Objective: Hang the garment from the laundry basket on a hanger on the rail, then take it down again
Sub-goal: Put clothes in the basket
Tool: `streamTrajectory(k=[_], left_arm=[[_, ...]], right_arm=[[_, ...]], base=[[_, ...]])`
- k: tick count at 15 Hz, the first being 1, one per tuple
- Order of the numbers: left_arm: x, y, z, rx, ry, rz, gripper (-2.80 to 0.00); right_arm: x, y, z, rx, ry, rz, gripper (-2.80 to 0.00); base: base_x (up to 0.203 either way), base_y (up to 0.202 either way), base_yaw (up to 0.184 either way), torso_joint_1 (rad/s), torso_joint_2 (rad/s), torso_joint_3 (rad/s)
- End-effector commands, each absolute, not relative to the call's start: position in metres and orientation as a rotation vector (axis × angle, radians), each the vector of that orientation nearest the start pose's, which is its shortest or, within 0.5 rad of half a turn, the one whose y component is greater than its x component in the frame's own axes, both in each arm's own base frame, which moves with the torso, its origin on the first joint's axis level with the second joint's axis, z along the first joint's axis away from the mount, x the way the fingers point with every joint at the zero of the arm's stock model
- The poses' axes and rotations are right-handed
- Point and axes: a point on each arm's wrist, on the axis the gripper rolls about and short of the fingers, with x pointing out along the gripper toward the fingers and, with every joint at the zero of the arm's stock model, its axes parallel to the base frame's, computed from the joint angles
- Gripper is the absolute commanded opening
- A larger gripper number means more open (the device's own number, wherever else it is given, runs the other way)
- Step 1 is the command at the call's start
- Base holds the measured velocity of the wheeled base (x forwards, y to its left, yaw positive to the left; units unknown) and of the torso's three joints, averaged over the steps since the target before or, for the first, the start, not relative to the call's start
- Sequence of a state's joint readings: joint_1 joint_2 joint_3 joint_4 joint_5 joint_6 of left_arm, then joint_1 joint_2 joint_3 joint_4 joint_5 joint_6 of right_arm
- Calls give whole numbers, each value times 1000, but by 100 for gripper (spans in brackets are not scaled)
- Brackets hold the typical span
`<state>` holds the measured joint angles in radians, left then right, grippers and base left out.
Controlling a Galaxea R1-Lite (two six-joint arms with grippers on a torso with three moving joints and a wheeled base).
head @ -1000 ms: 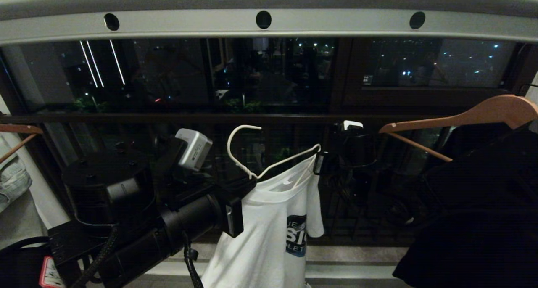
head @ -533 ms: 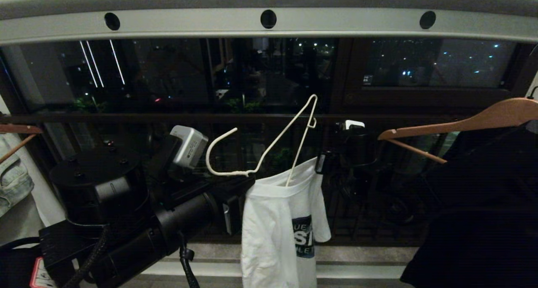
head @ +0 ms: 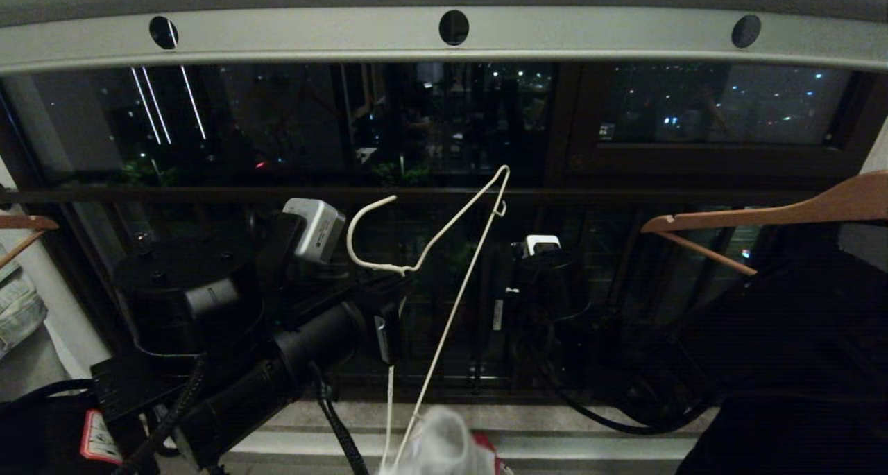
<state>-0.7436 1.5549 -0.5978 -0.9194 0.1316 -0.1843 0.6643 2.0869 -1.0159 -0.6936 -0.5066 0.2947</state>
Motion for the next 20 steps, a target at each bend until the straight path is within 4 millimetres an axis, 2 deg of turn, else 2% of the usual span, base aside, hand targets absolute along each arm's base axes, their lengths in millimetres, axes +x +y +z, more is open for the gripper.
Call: streamTrajectory(k=[1,4,6,9,15,20], left_arm=[[198,-177,192,-158,105,-599,-280],[211,-188,182,-174,67,-552,-280],[218,-192,177,-181,42,-503,-280],[218,-192,175,-170,54,-506,-280],[222,-194,162,-85,232,-488,-280],[224,-192,165,-95,232,-475,-280]], right_arm=[[312,237,102,77,342,119,-280],[321,238,96,75,344,103,-280],[321,237,96,70,348,103,-280],[319,236,87,31,373,104,-280],[318,234,83,1,386,103,-280],[315,233,74,-19,420,133,-280]], base=[[0,0,0,0,0,0],[0,0,0,0,0,0],[0,0,0,0,0,0],[0,0,0,0,0,0],[0,0,0,0,0,0],[0,0,0,0,0,0]])
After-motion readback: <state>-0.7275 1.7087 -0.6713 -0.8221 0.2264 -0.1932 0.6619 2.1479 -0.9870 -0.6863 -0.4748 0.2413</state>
